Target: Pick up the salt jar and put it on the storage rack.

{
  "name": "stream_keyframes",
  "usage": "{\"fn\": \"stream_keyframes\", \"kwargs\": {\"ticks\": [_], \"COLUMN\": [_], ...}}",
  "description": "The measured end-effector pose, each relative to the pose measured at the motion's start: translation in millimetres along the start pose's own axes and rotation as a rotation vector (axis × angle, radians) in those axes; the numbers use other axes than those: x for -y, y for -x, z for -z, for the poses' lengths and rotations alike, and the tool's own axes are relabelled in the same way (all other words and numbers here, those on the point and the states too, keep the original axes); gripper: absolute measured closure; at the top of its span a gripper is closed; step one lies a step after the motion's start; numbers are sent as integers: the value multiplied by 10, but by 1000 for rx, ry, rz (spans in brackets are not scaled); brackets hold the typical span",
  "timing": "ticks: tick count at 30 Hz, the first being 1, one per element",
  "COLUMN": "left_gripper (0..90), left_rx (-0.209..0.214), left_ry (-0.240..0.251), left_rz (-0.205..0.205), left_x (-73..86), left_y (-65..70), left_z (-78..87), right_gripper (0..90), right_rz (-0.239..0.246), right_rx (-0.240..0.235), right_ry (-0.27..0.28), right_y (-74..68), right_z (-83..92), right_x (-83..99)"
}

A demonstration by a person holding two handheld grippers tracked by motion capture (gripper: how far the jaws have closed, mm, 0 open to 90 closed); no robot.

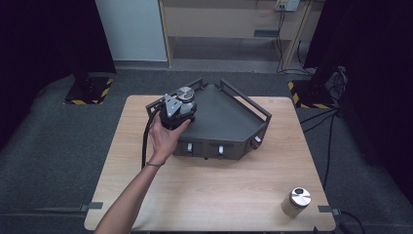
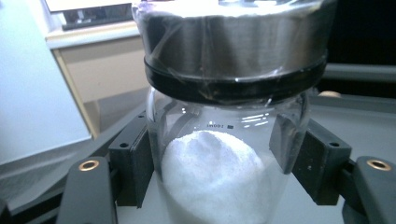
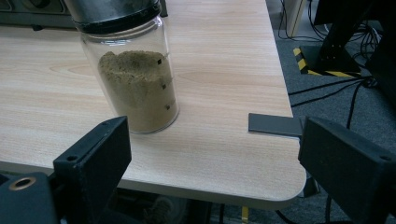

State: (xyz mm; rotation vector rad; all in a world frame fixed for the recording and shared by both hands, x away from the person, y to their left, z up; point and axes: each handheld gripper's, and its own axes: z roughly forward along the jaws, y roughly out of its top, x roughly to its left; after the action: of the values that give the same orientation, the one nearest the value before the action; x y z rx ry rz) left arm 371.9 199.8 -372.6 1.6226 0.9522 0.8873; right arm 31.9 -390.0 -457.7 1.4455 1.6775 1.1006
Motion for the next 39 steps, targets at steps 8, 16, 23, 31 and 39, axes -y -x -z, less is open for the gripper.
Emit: {"fn": "stream_keyframes", "kwargs": {"ticks": [8,16,23,31,39], "left_gripper": [302,301,301,301,301], "left_rx": [-21,2,31,67,67], "left_ry": [-12,-14,-13,3,-10], "left_rz": [24,32,61,38,46], "left_x": [107,127,118,50,39], "left_y": [-81,-100,-65,102,187], "left_z": [5,-15,-66,-188,-324], "right_gripper": [96,96,96,96,96], "right_rz": [-7,-3,-3,4,1], "right_rx": [7,3,4,0,-4], "right_ry": [2,-1,-4,-9,-11], "right_y": [15,-8,-15,-31,-29], "right_z": [13,0,-3,-25,-16], "right_x": [15,5,4,-1,9]}}
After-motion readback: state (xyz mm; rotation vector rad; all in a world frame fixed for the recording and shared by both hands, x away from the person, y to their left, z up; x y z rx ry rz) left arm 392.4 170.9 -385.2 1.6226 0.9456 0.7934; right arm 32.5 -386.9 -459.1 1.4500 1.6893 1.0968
